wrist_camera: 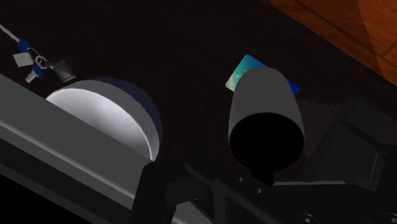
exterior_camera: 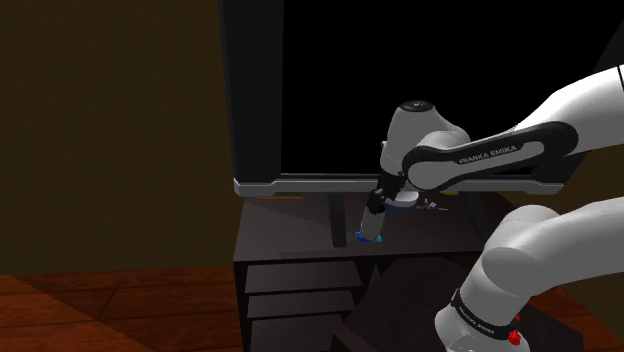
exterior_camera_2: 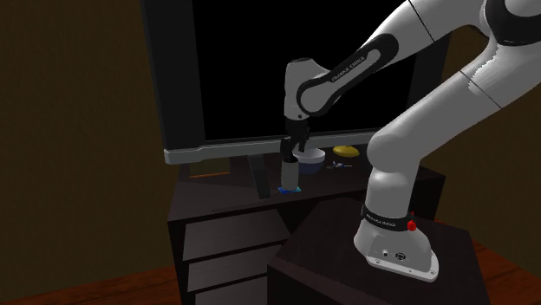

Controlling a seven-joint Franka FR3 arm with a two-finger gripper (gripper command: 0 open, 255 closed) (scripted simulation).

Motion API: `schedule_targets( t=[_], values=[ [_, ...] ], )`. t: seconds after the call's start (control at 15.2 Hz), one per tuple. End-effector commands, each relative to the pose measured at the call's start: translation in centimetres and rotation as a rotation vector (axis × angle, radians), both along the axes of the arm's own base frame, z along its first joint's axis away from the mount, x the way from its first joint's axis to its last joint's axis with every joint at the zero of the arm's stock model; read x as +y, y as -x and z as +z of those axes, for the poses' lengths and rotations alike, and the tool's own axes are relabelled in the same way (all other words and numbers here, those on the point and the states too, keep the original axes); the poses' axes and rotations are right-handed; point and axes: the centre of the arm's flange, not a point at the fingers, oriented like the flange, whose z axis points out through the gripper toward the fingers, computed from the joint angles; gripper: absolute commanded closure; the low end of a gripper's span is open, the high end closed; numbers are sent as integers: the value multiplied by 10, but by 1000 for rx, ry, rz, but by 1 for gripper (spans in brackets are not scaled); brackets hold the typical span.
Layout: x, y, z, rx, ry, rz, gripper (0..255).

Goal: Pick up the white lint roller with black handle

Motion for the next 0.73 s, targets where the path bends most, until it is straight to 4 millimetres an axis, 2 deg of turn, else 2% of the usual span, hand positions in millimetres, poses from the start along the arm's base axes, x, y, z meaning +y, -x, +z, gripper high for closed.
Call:
schedule_targets(
  t=[0.0, 0.26, 0.4, 0.46, 0.66],
  values=[
    [-1, 0, -11, 0, 3, 1, 0],
    [-1, 0, -33, 0, 3, 1, 0],
    [-1, 0, -36, 0, 3, 1, 0],
    [-1, 0, -36, 0, 3, 1, 255],
    [-1, 1, -36, 0, 3, 1, 255]
  ],
)
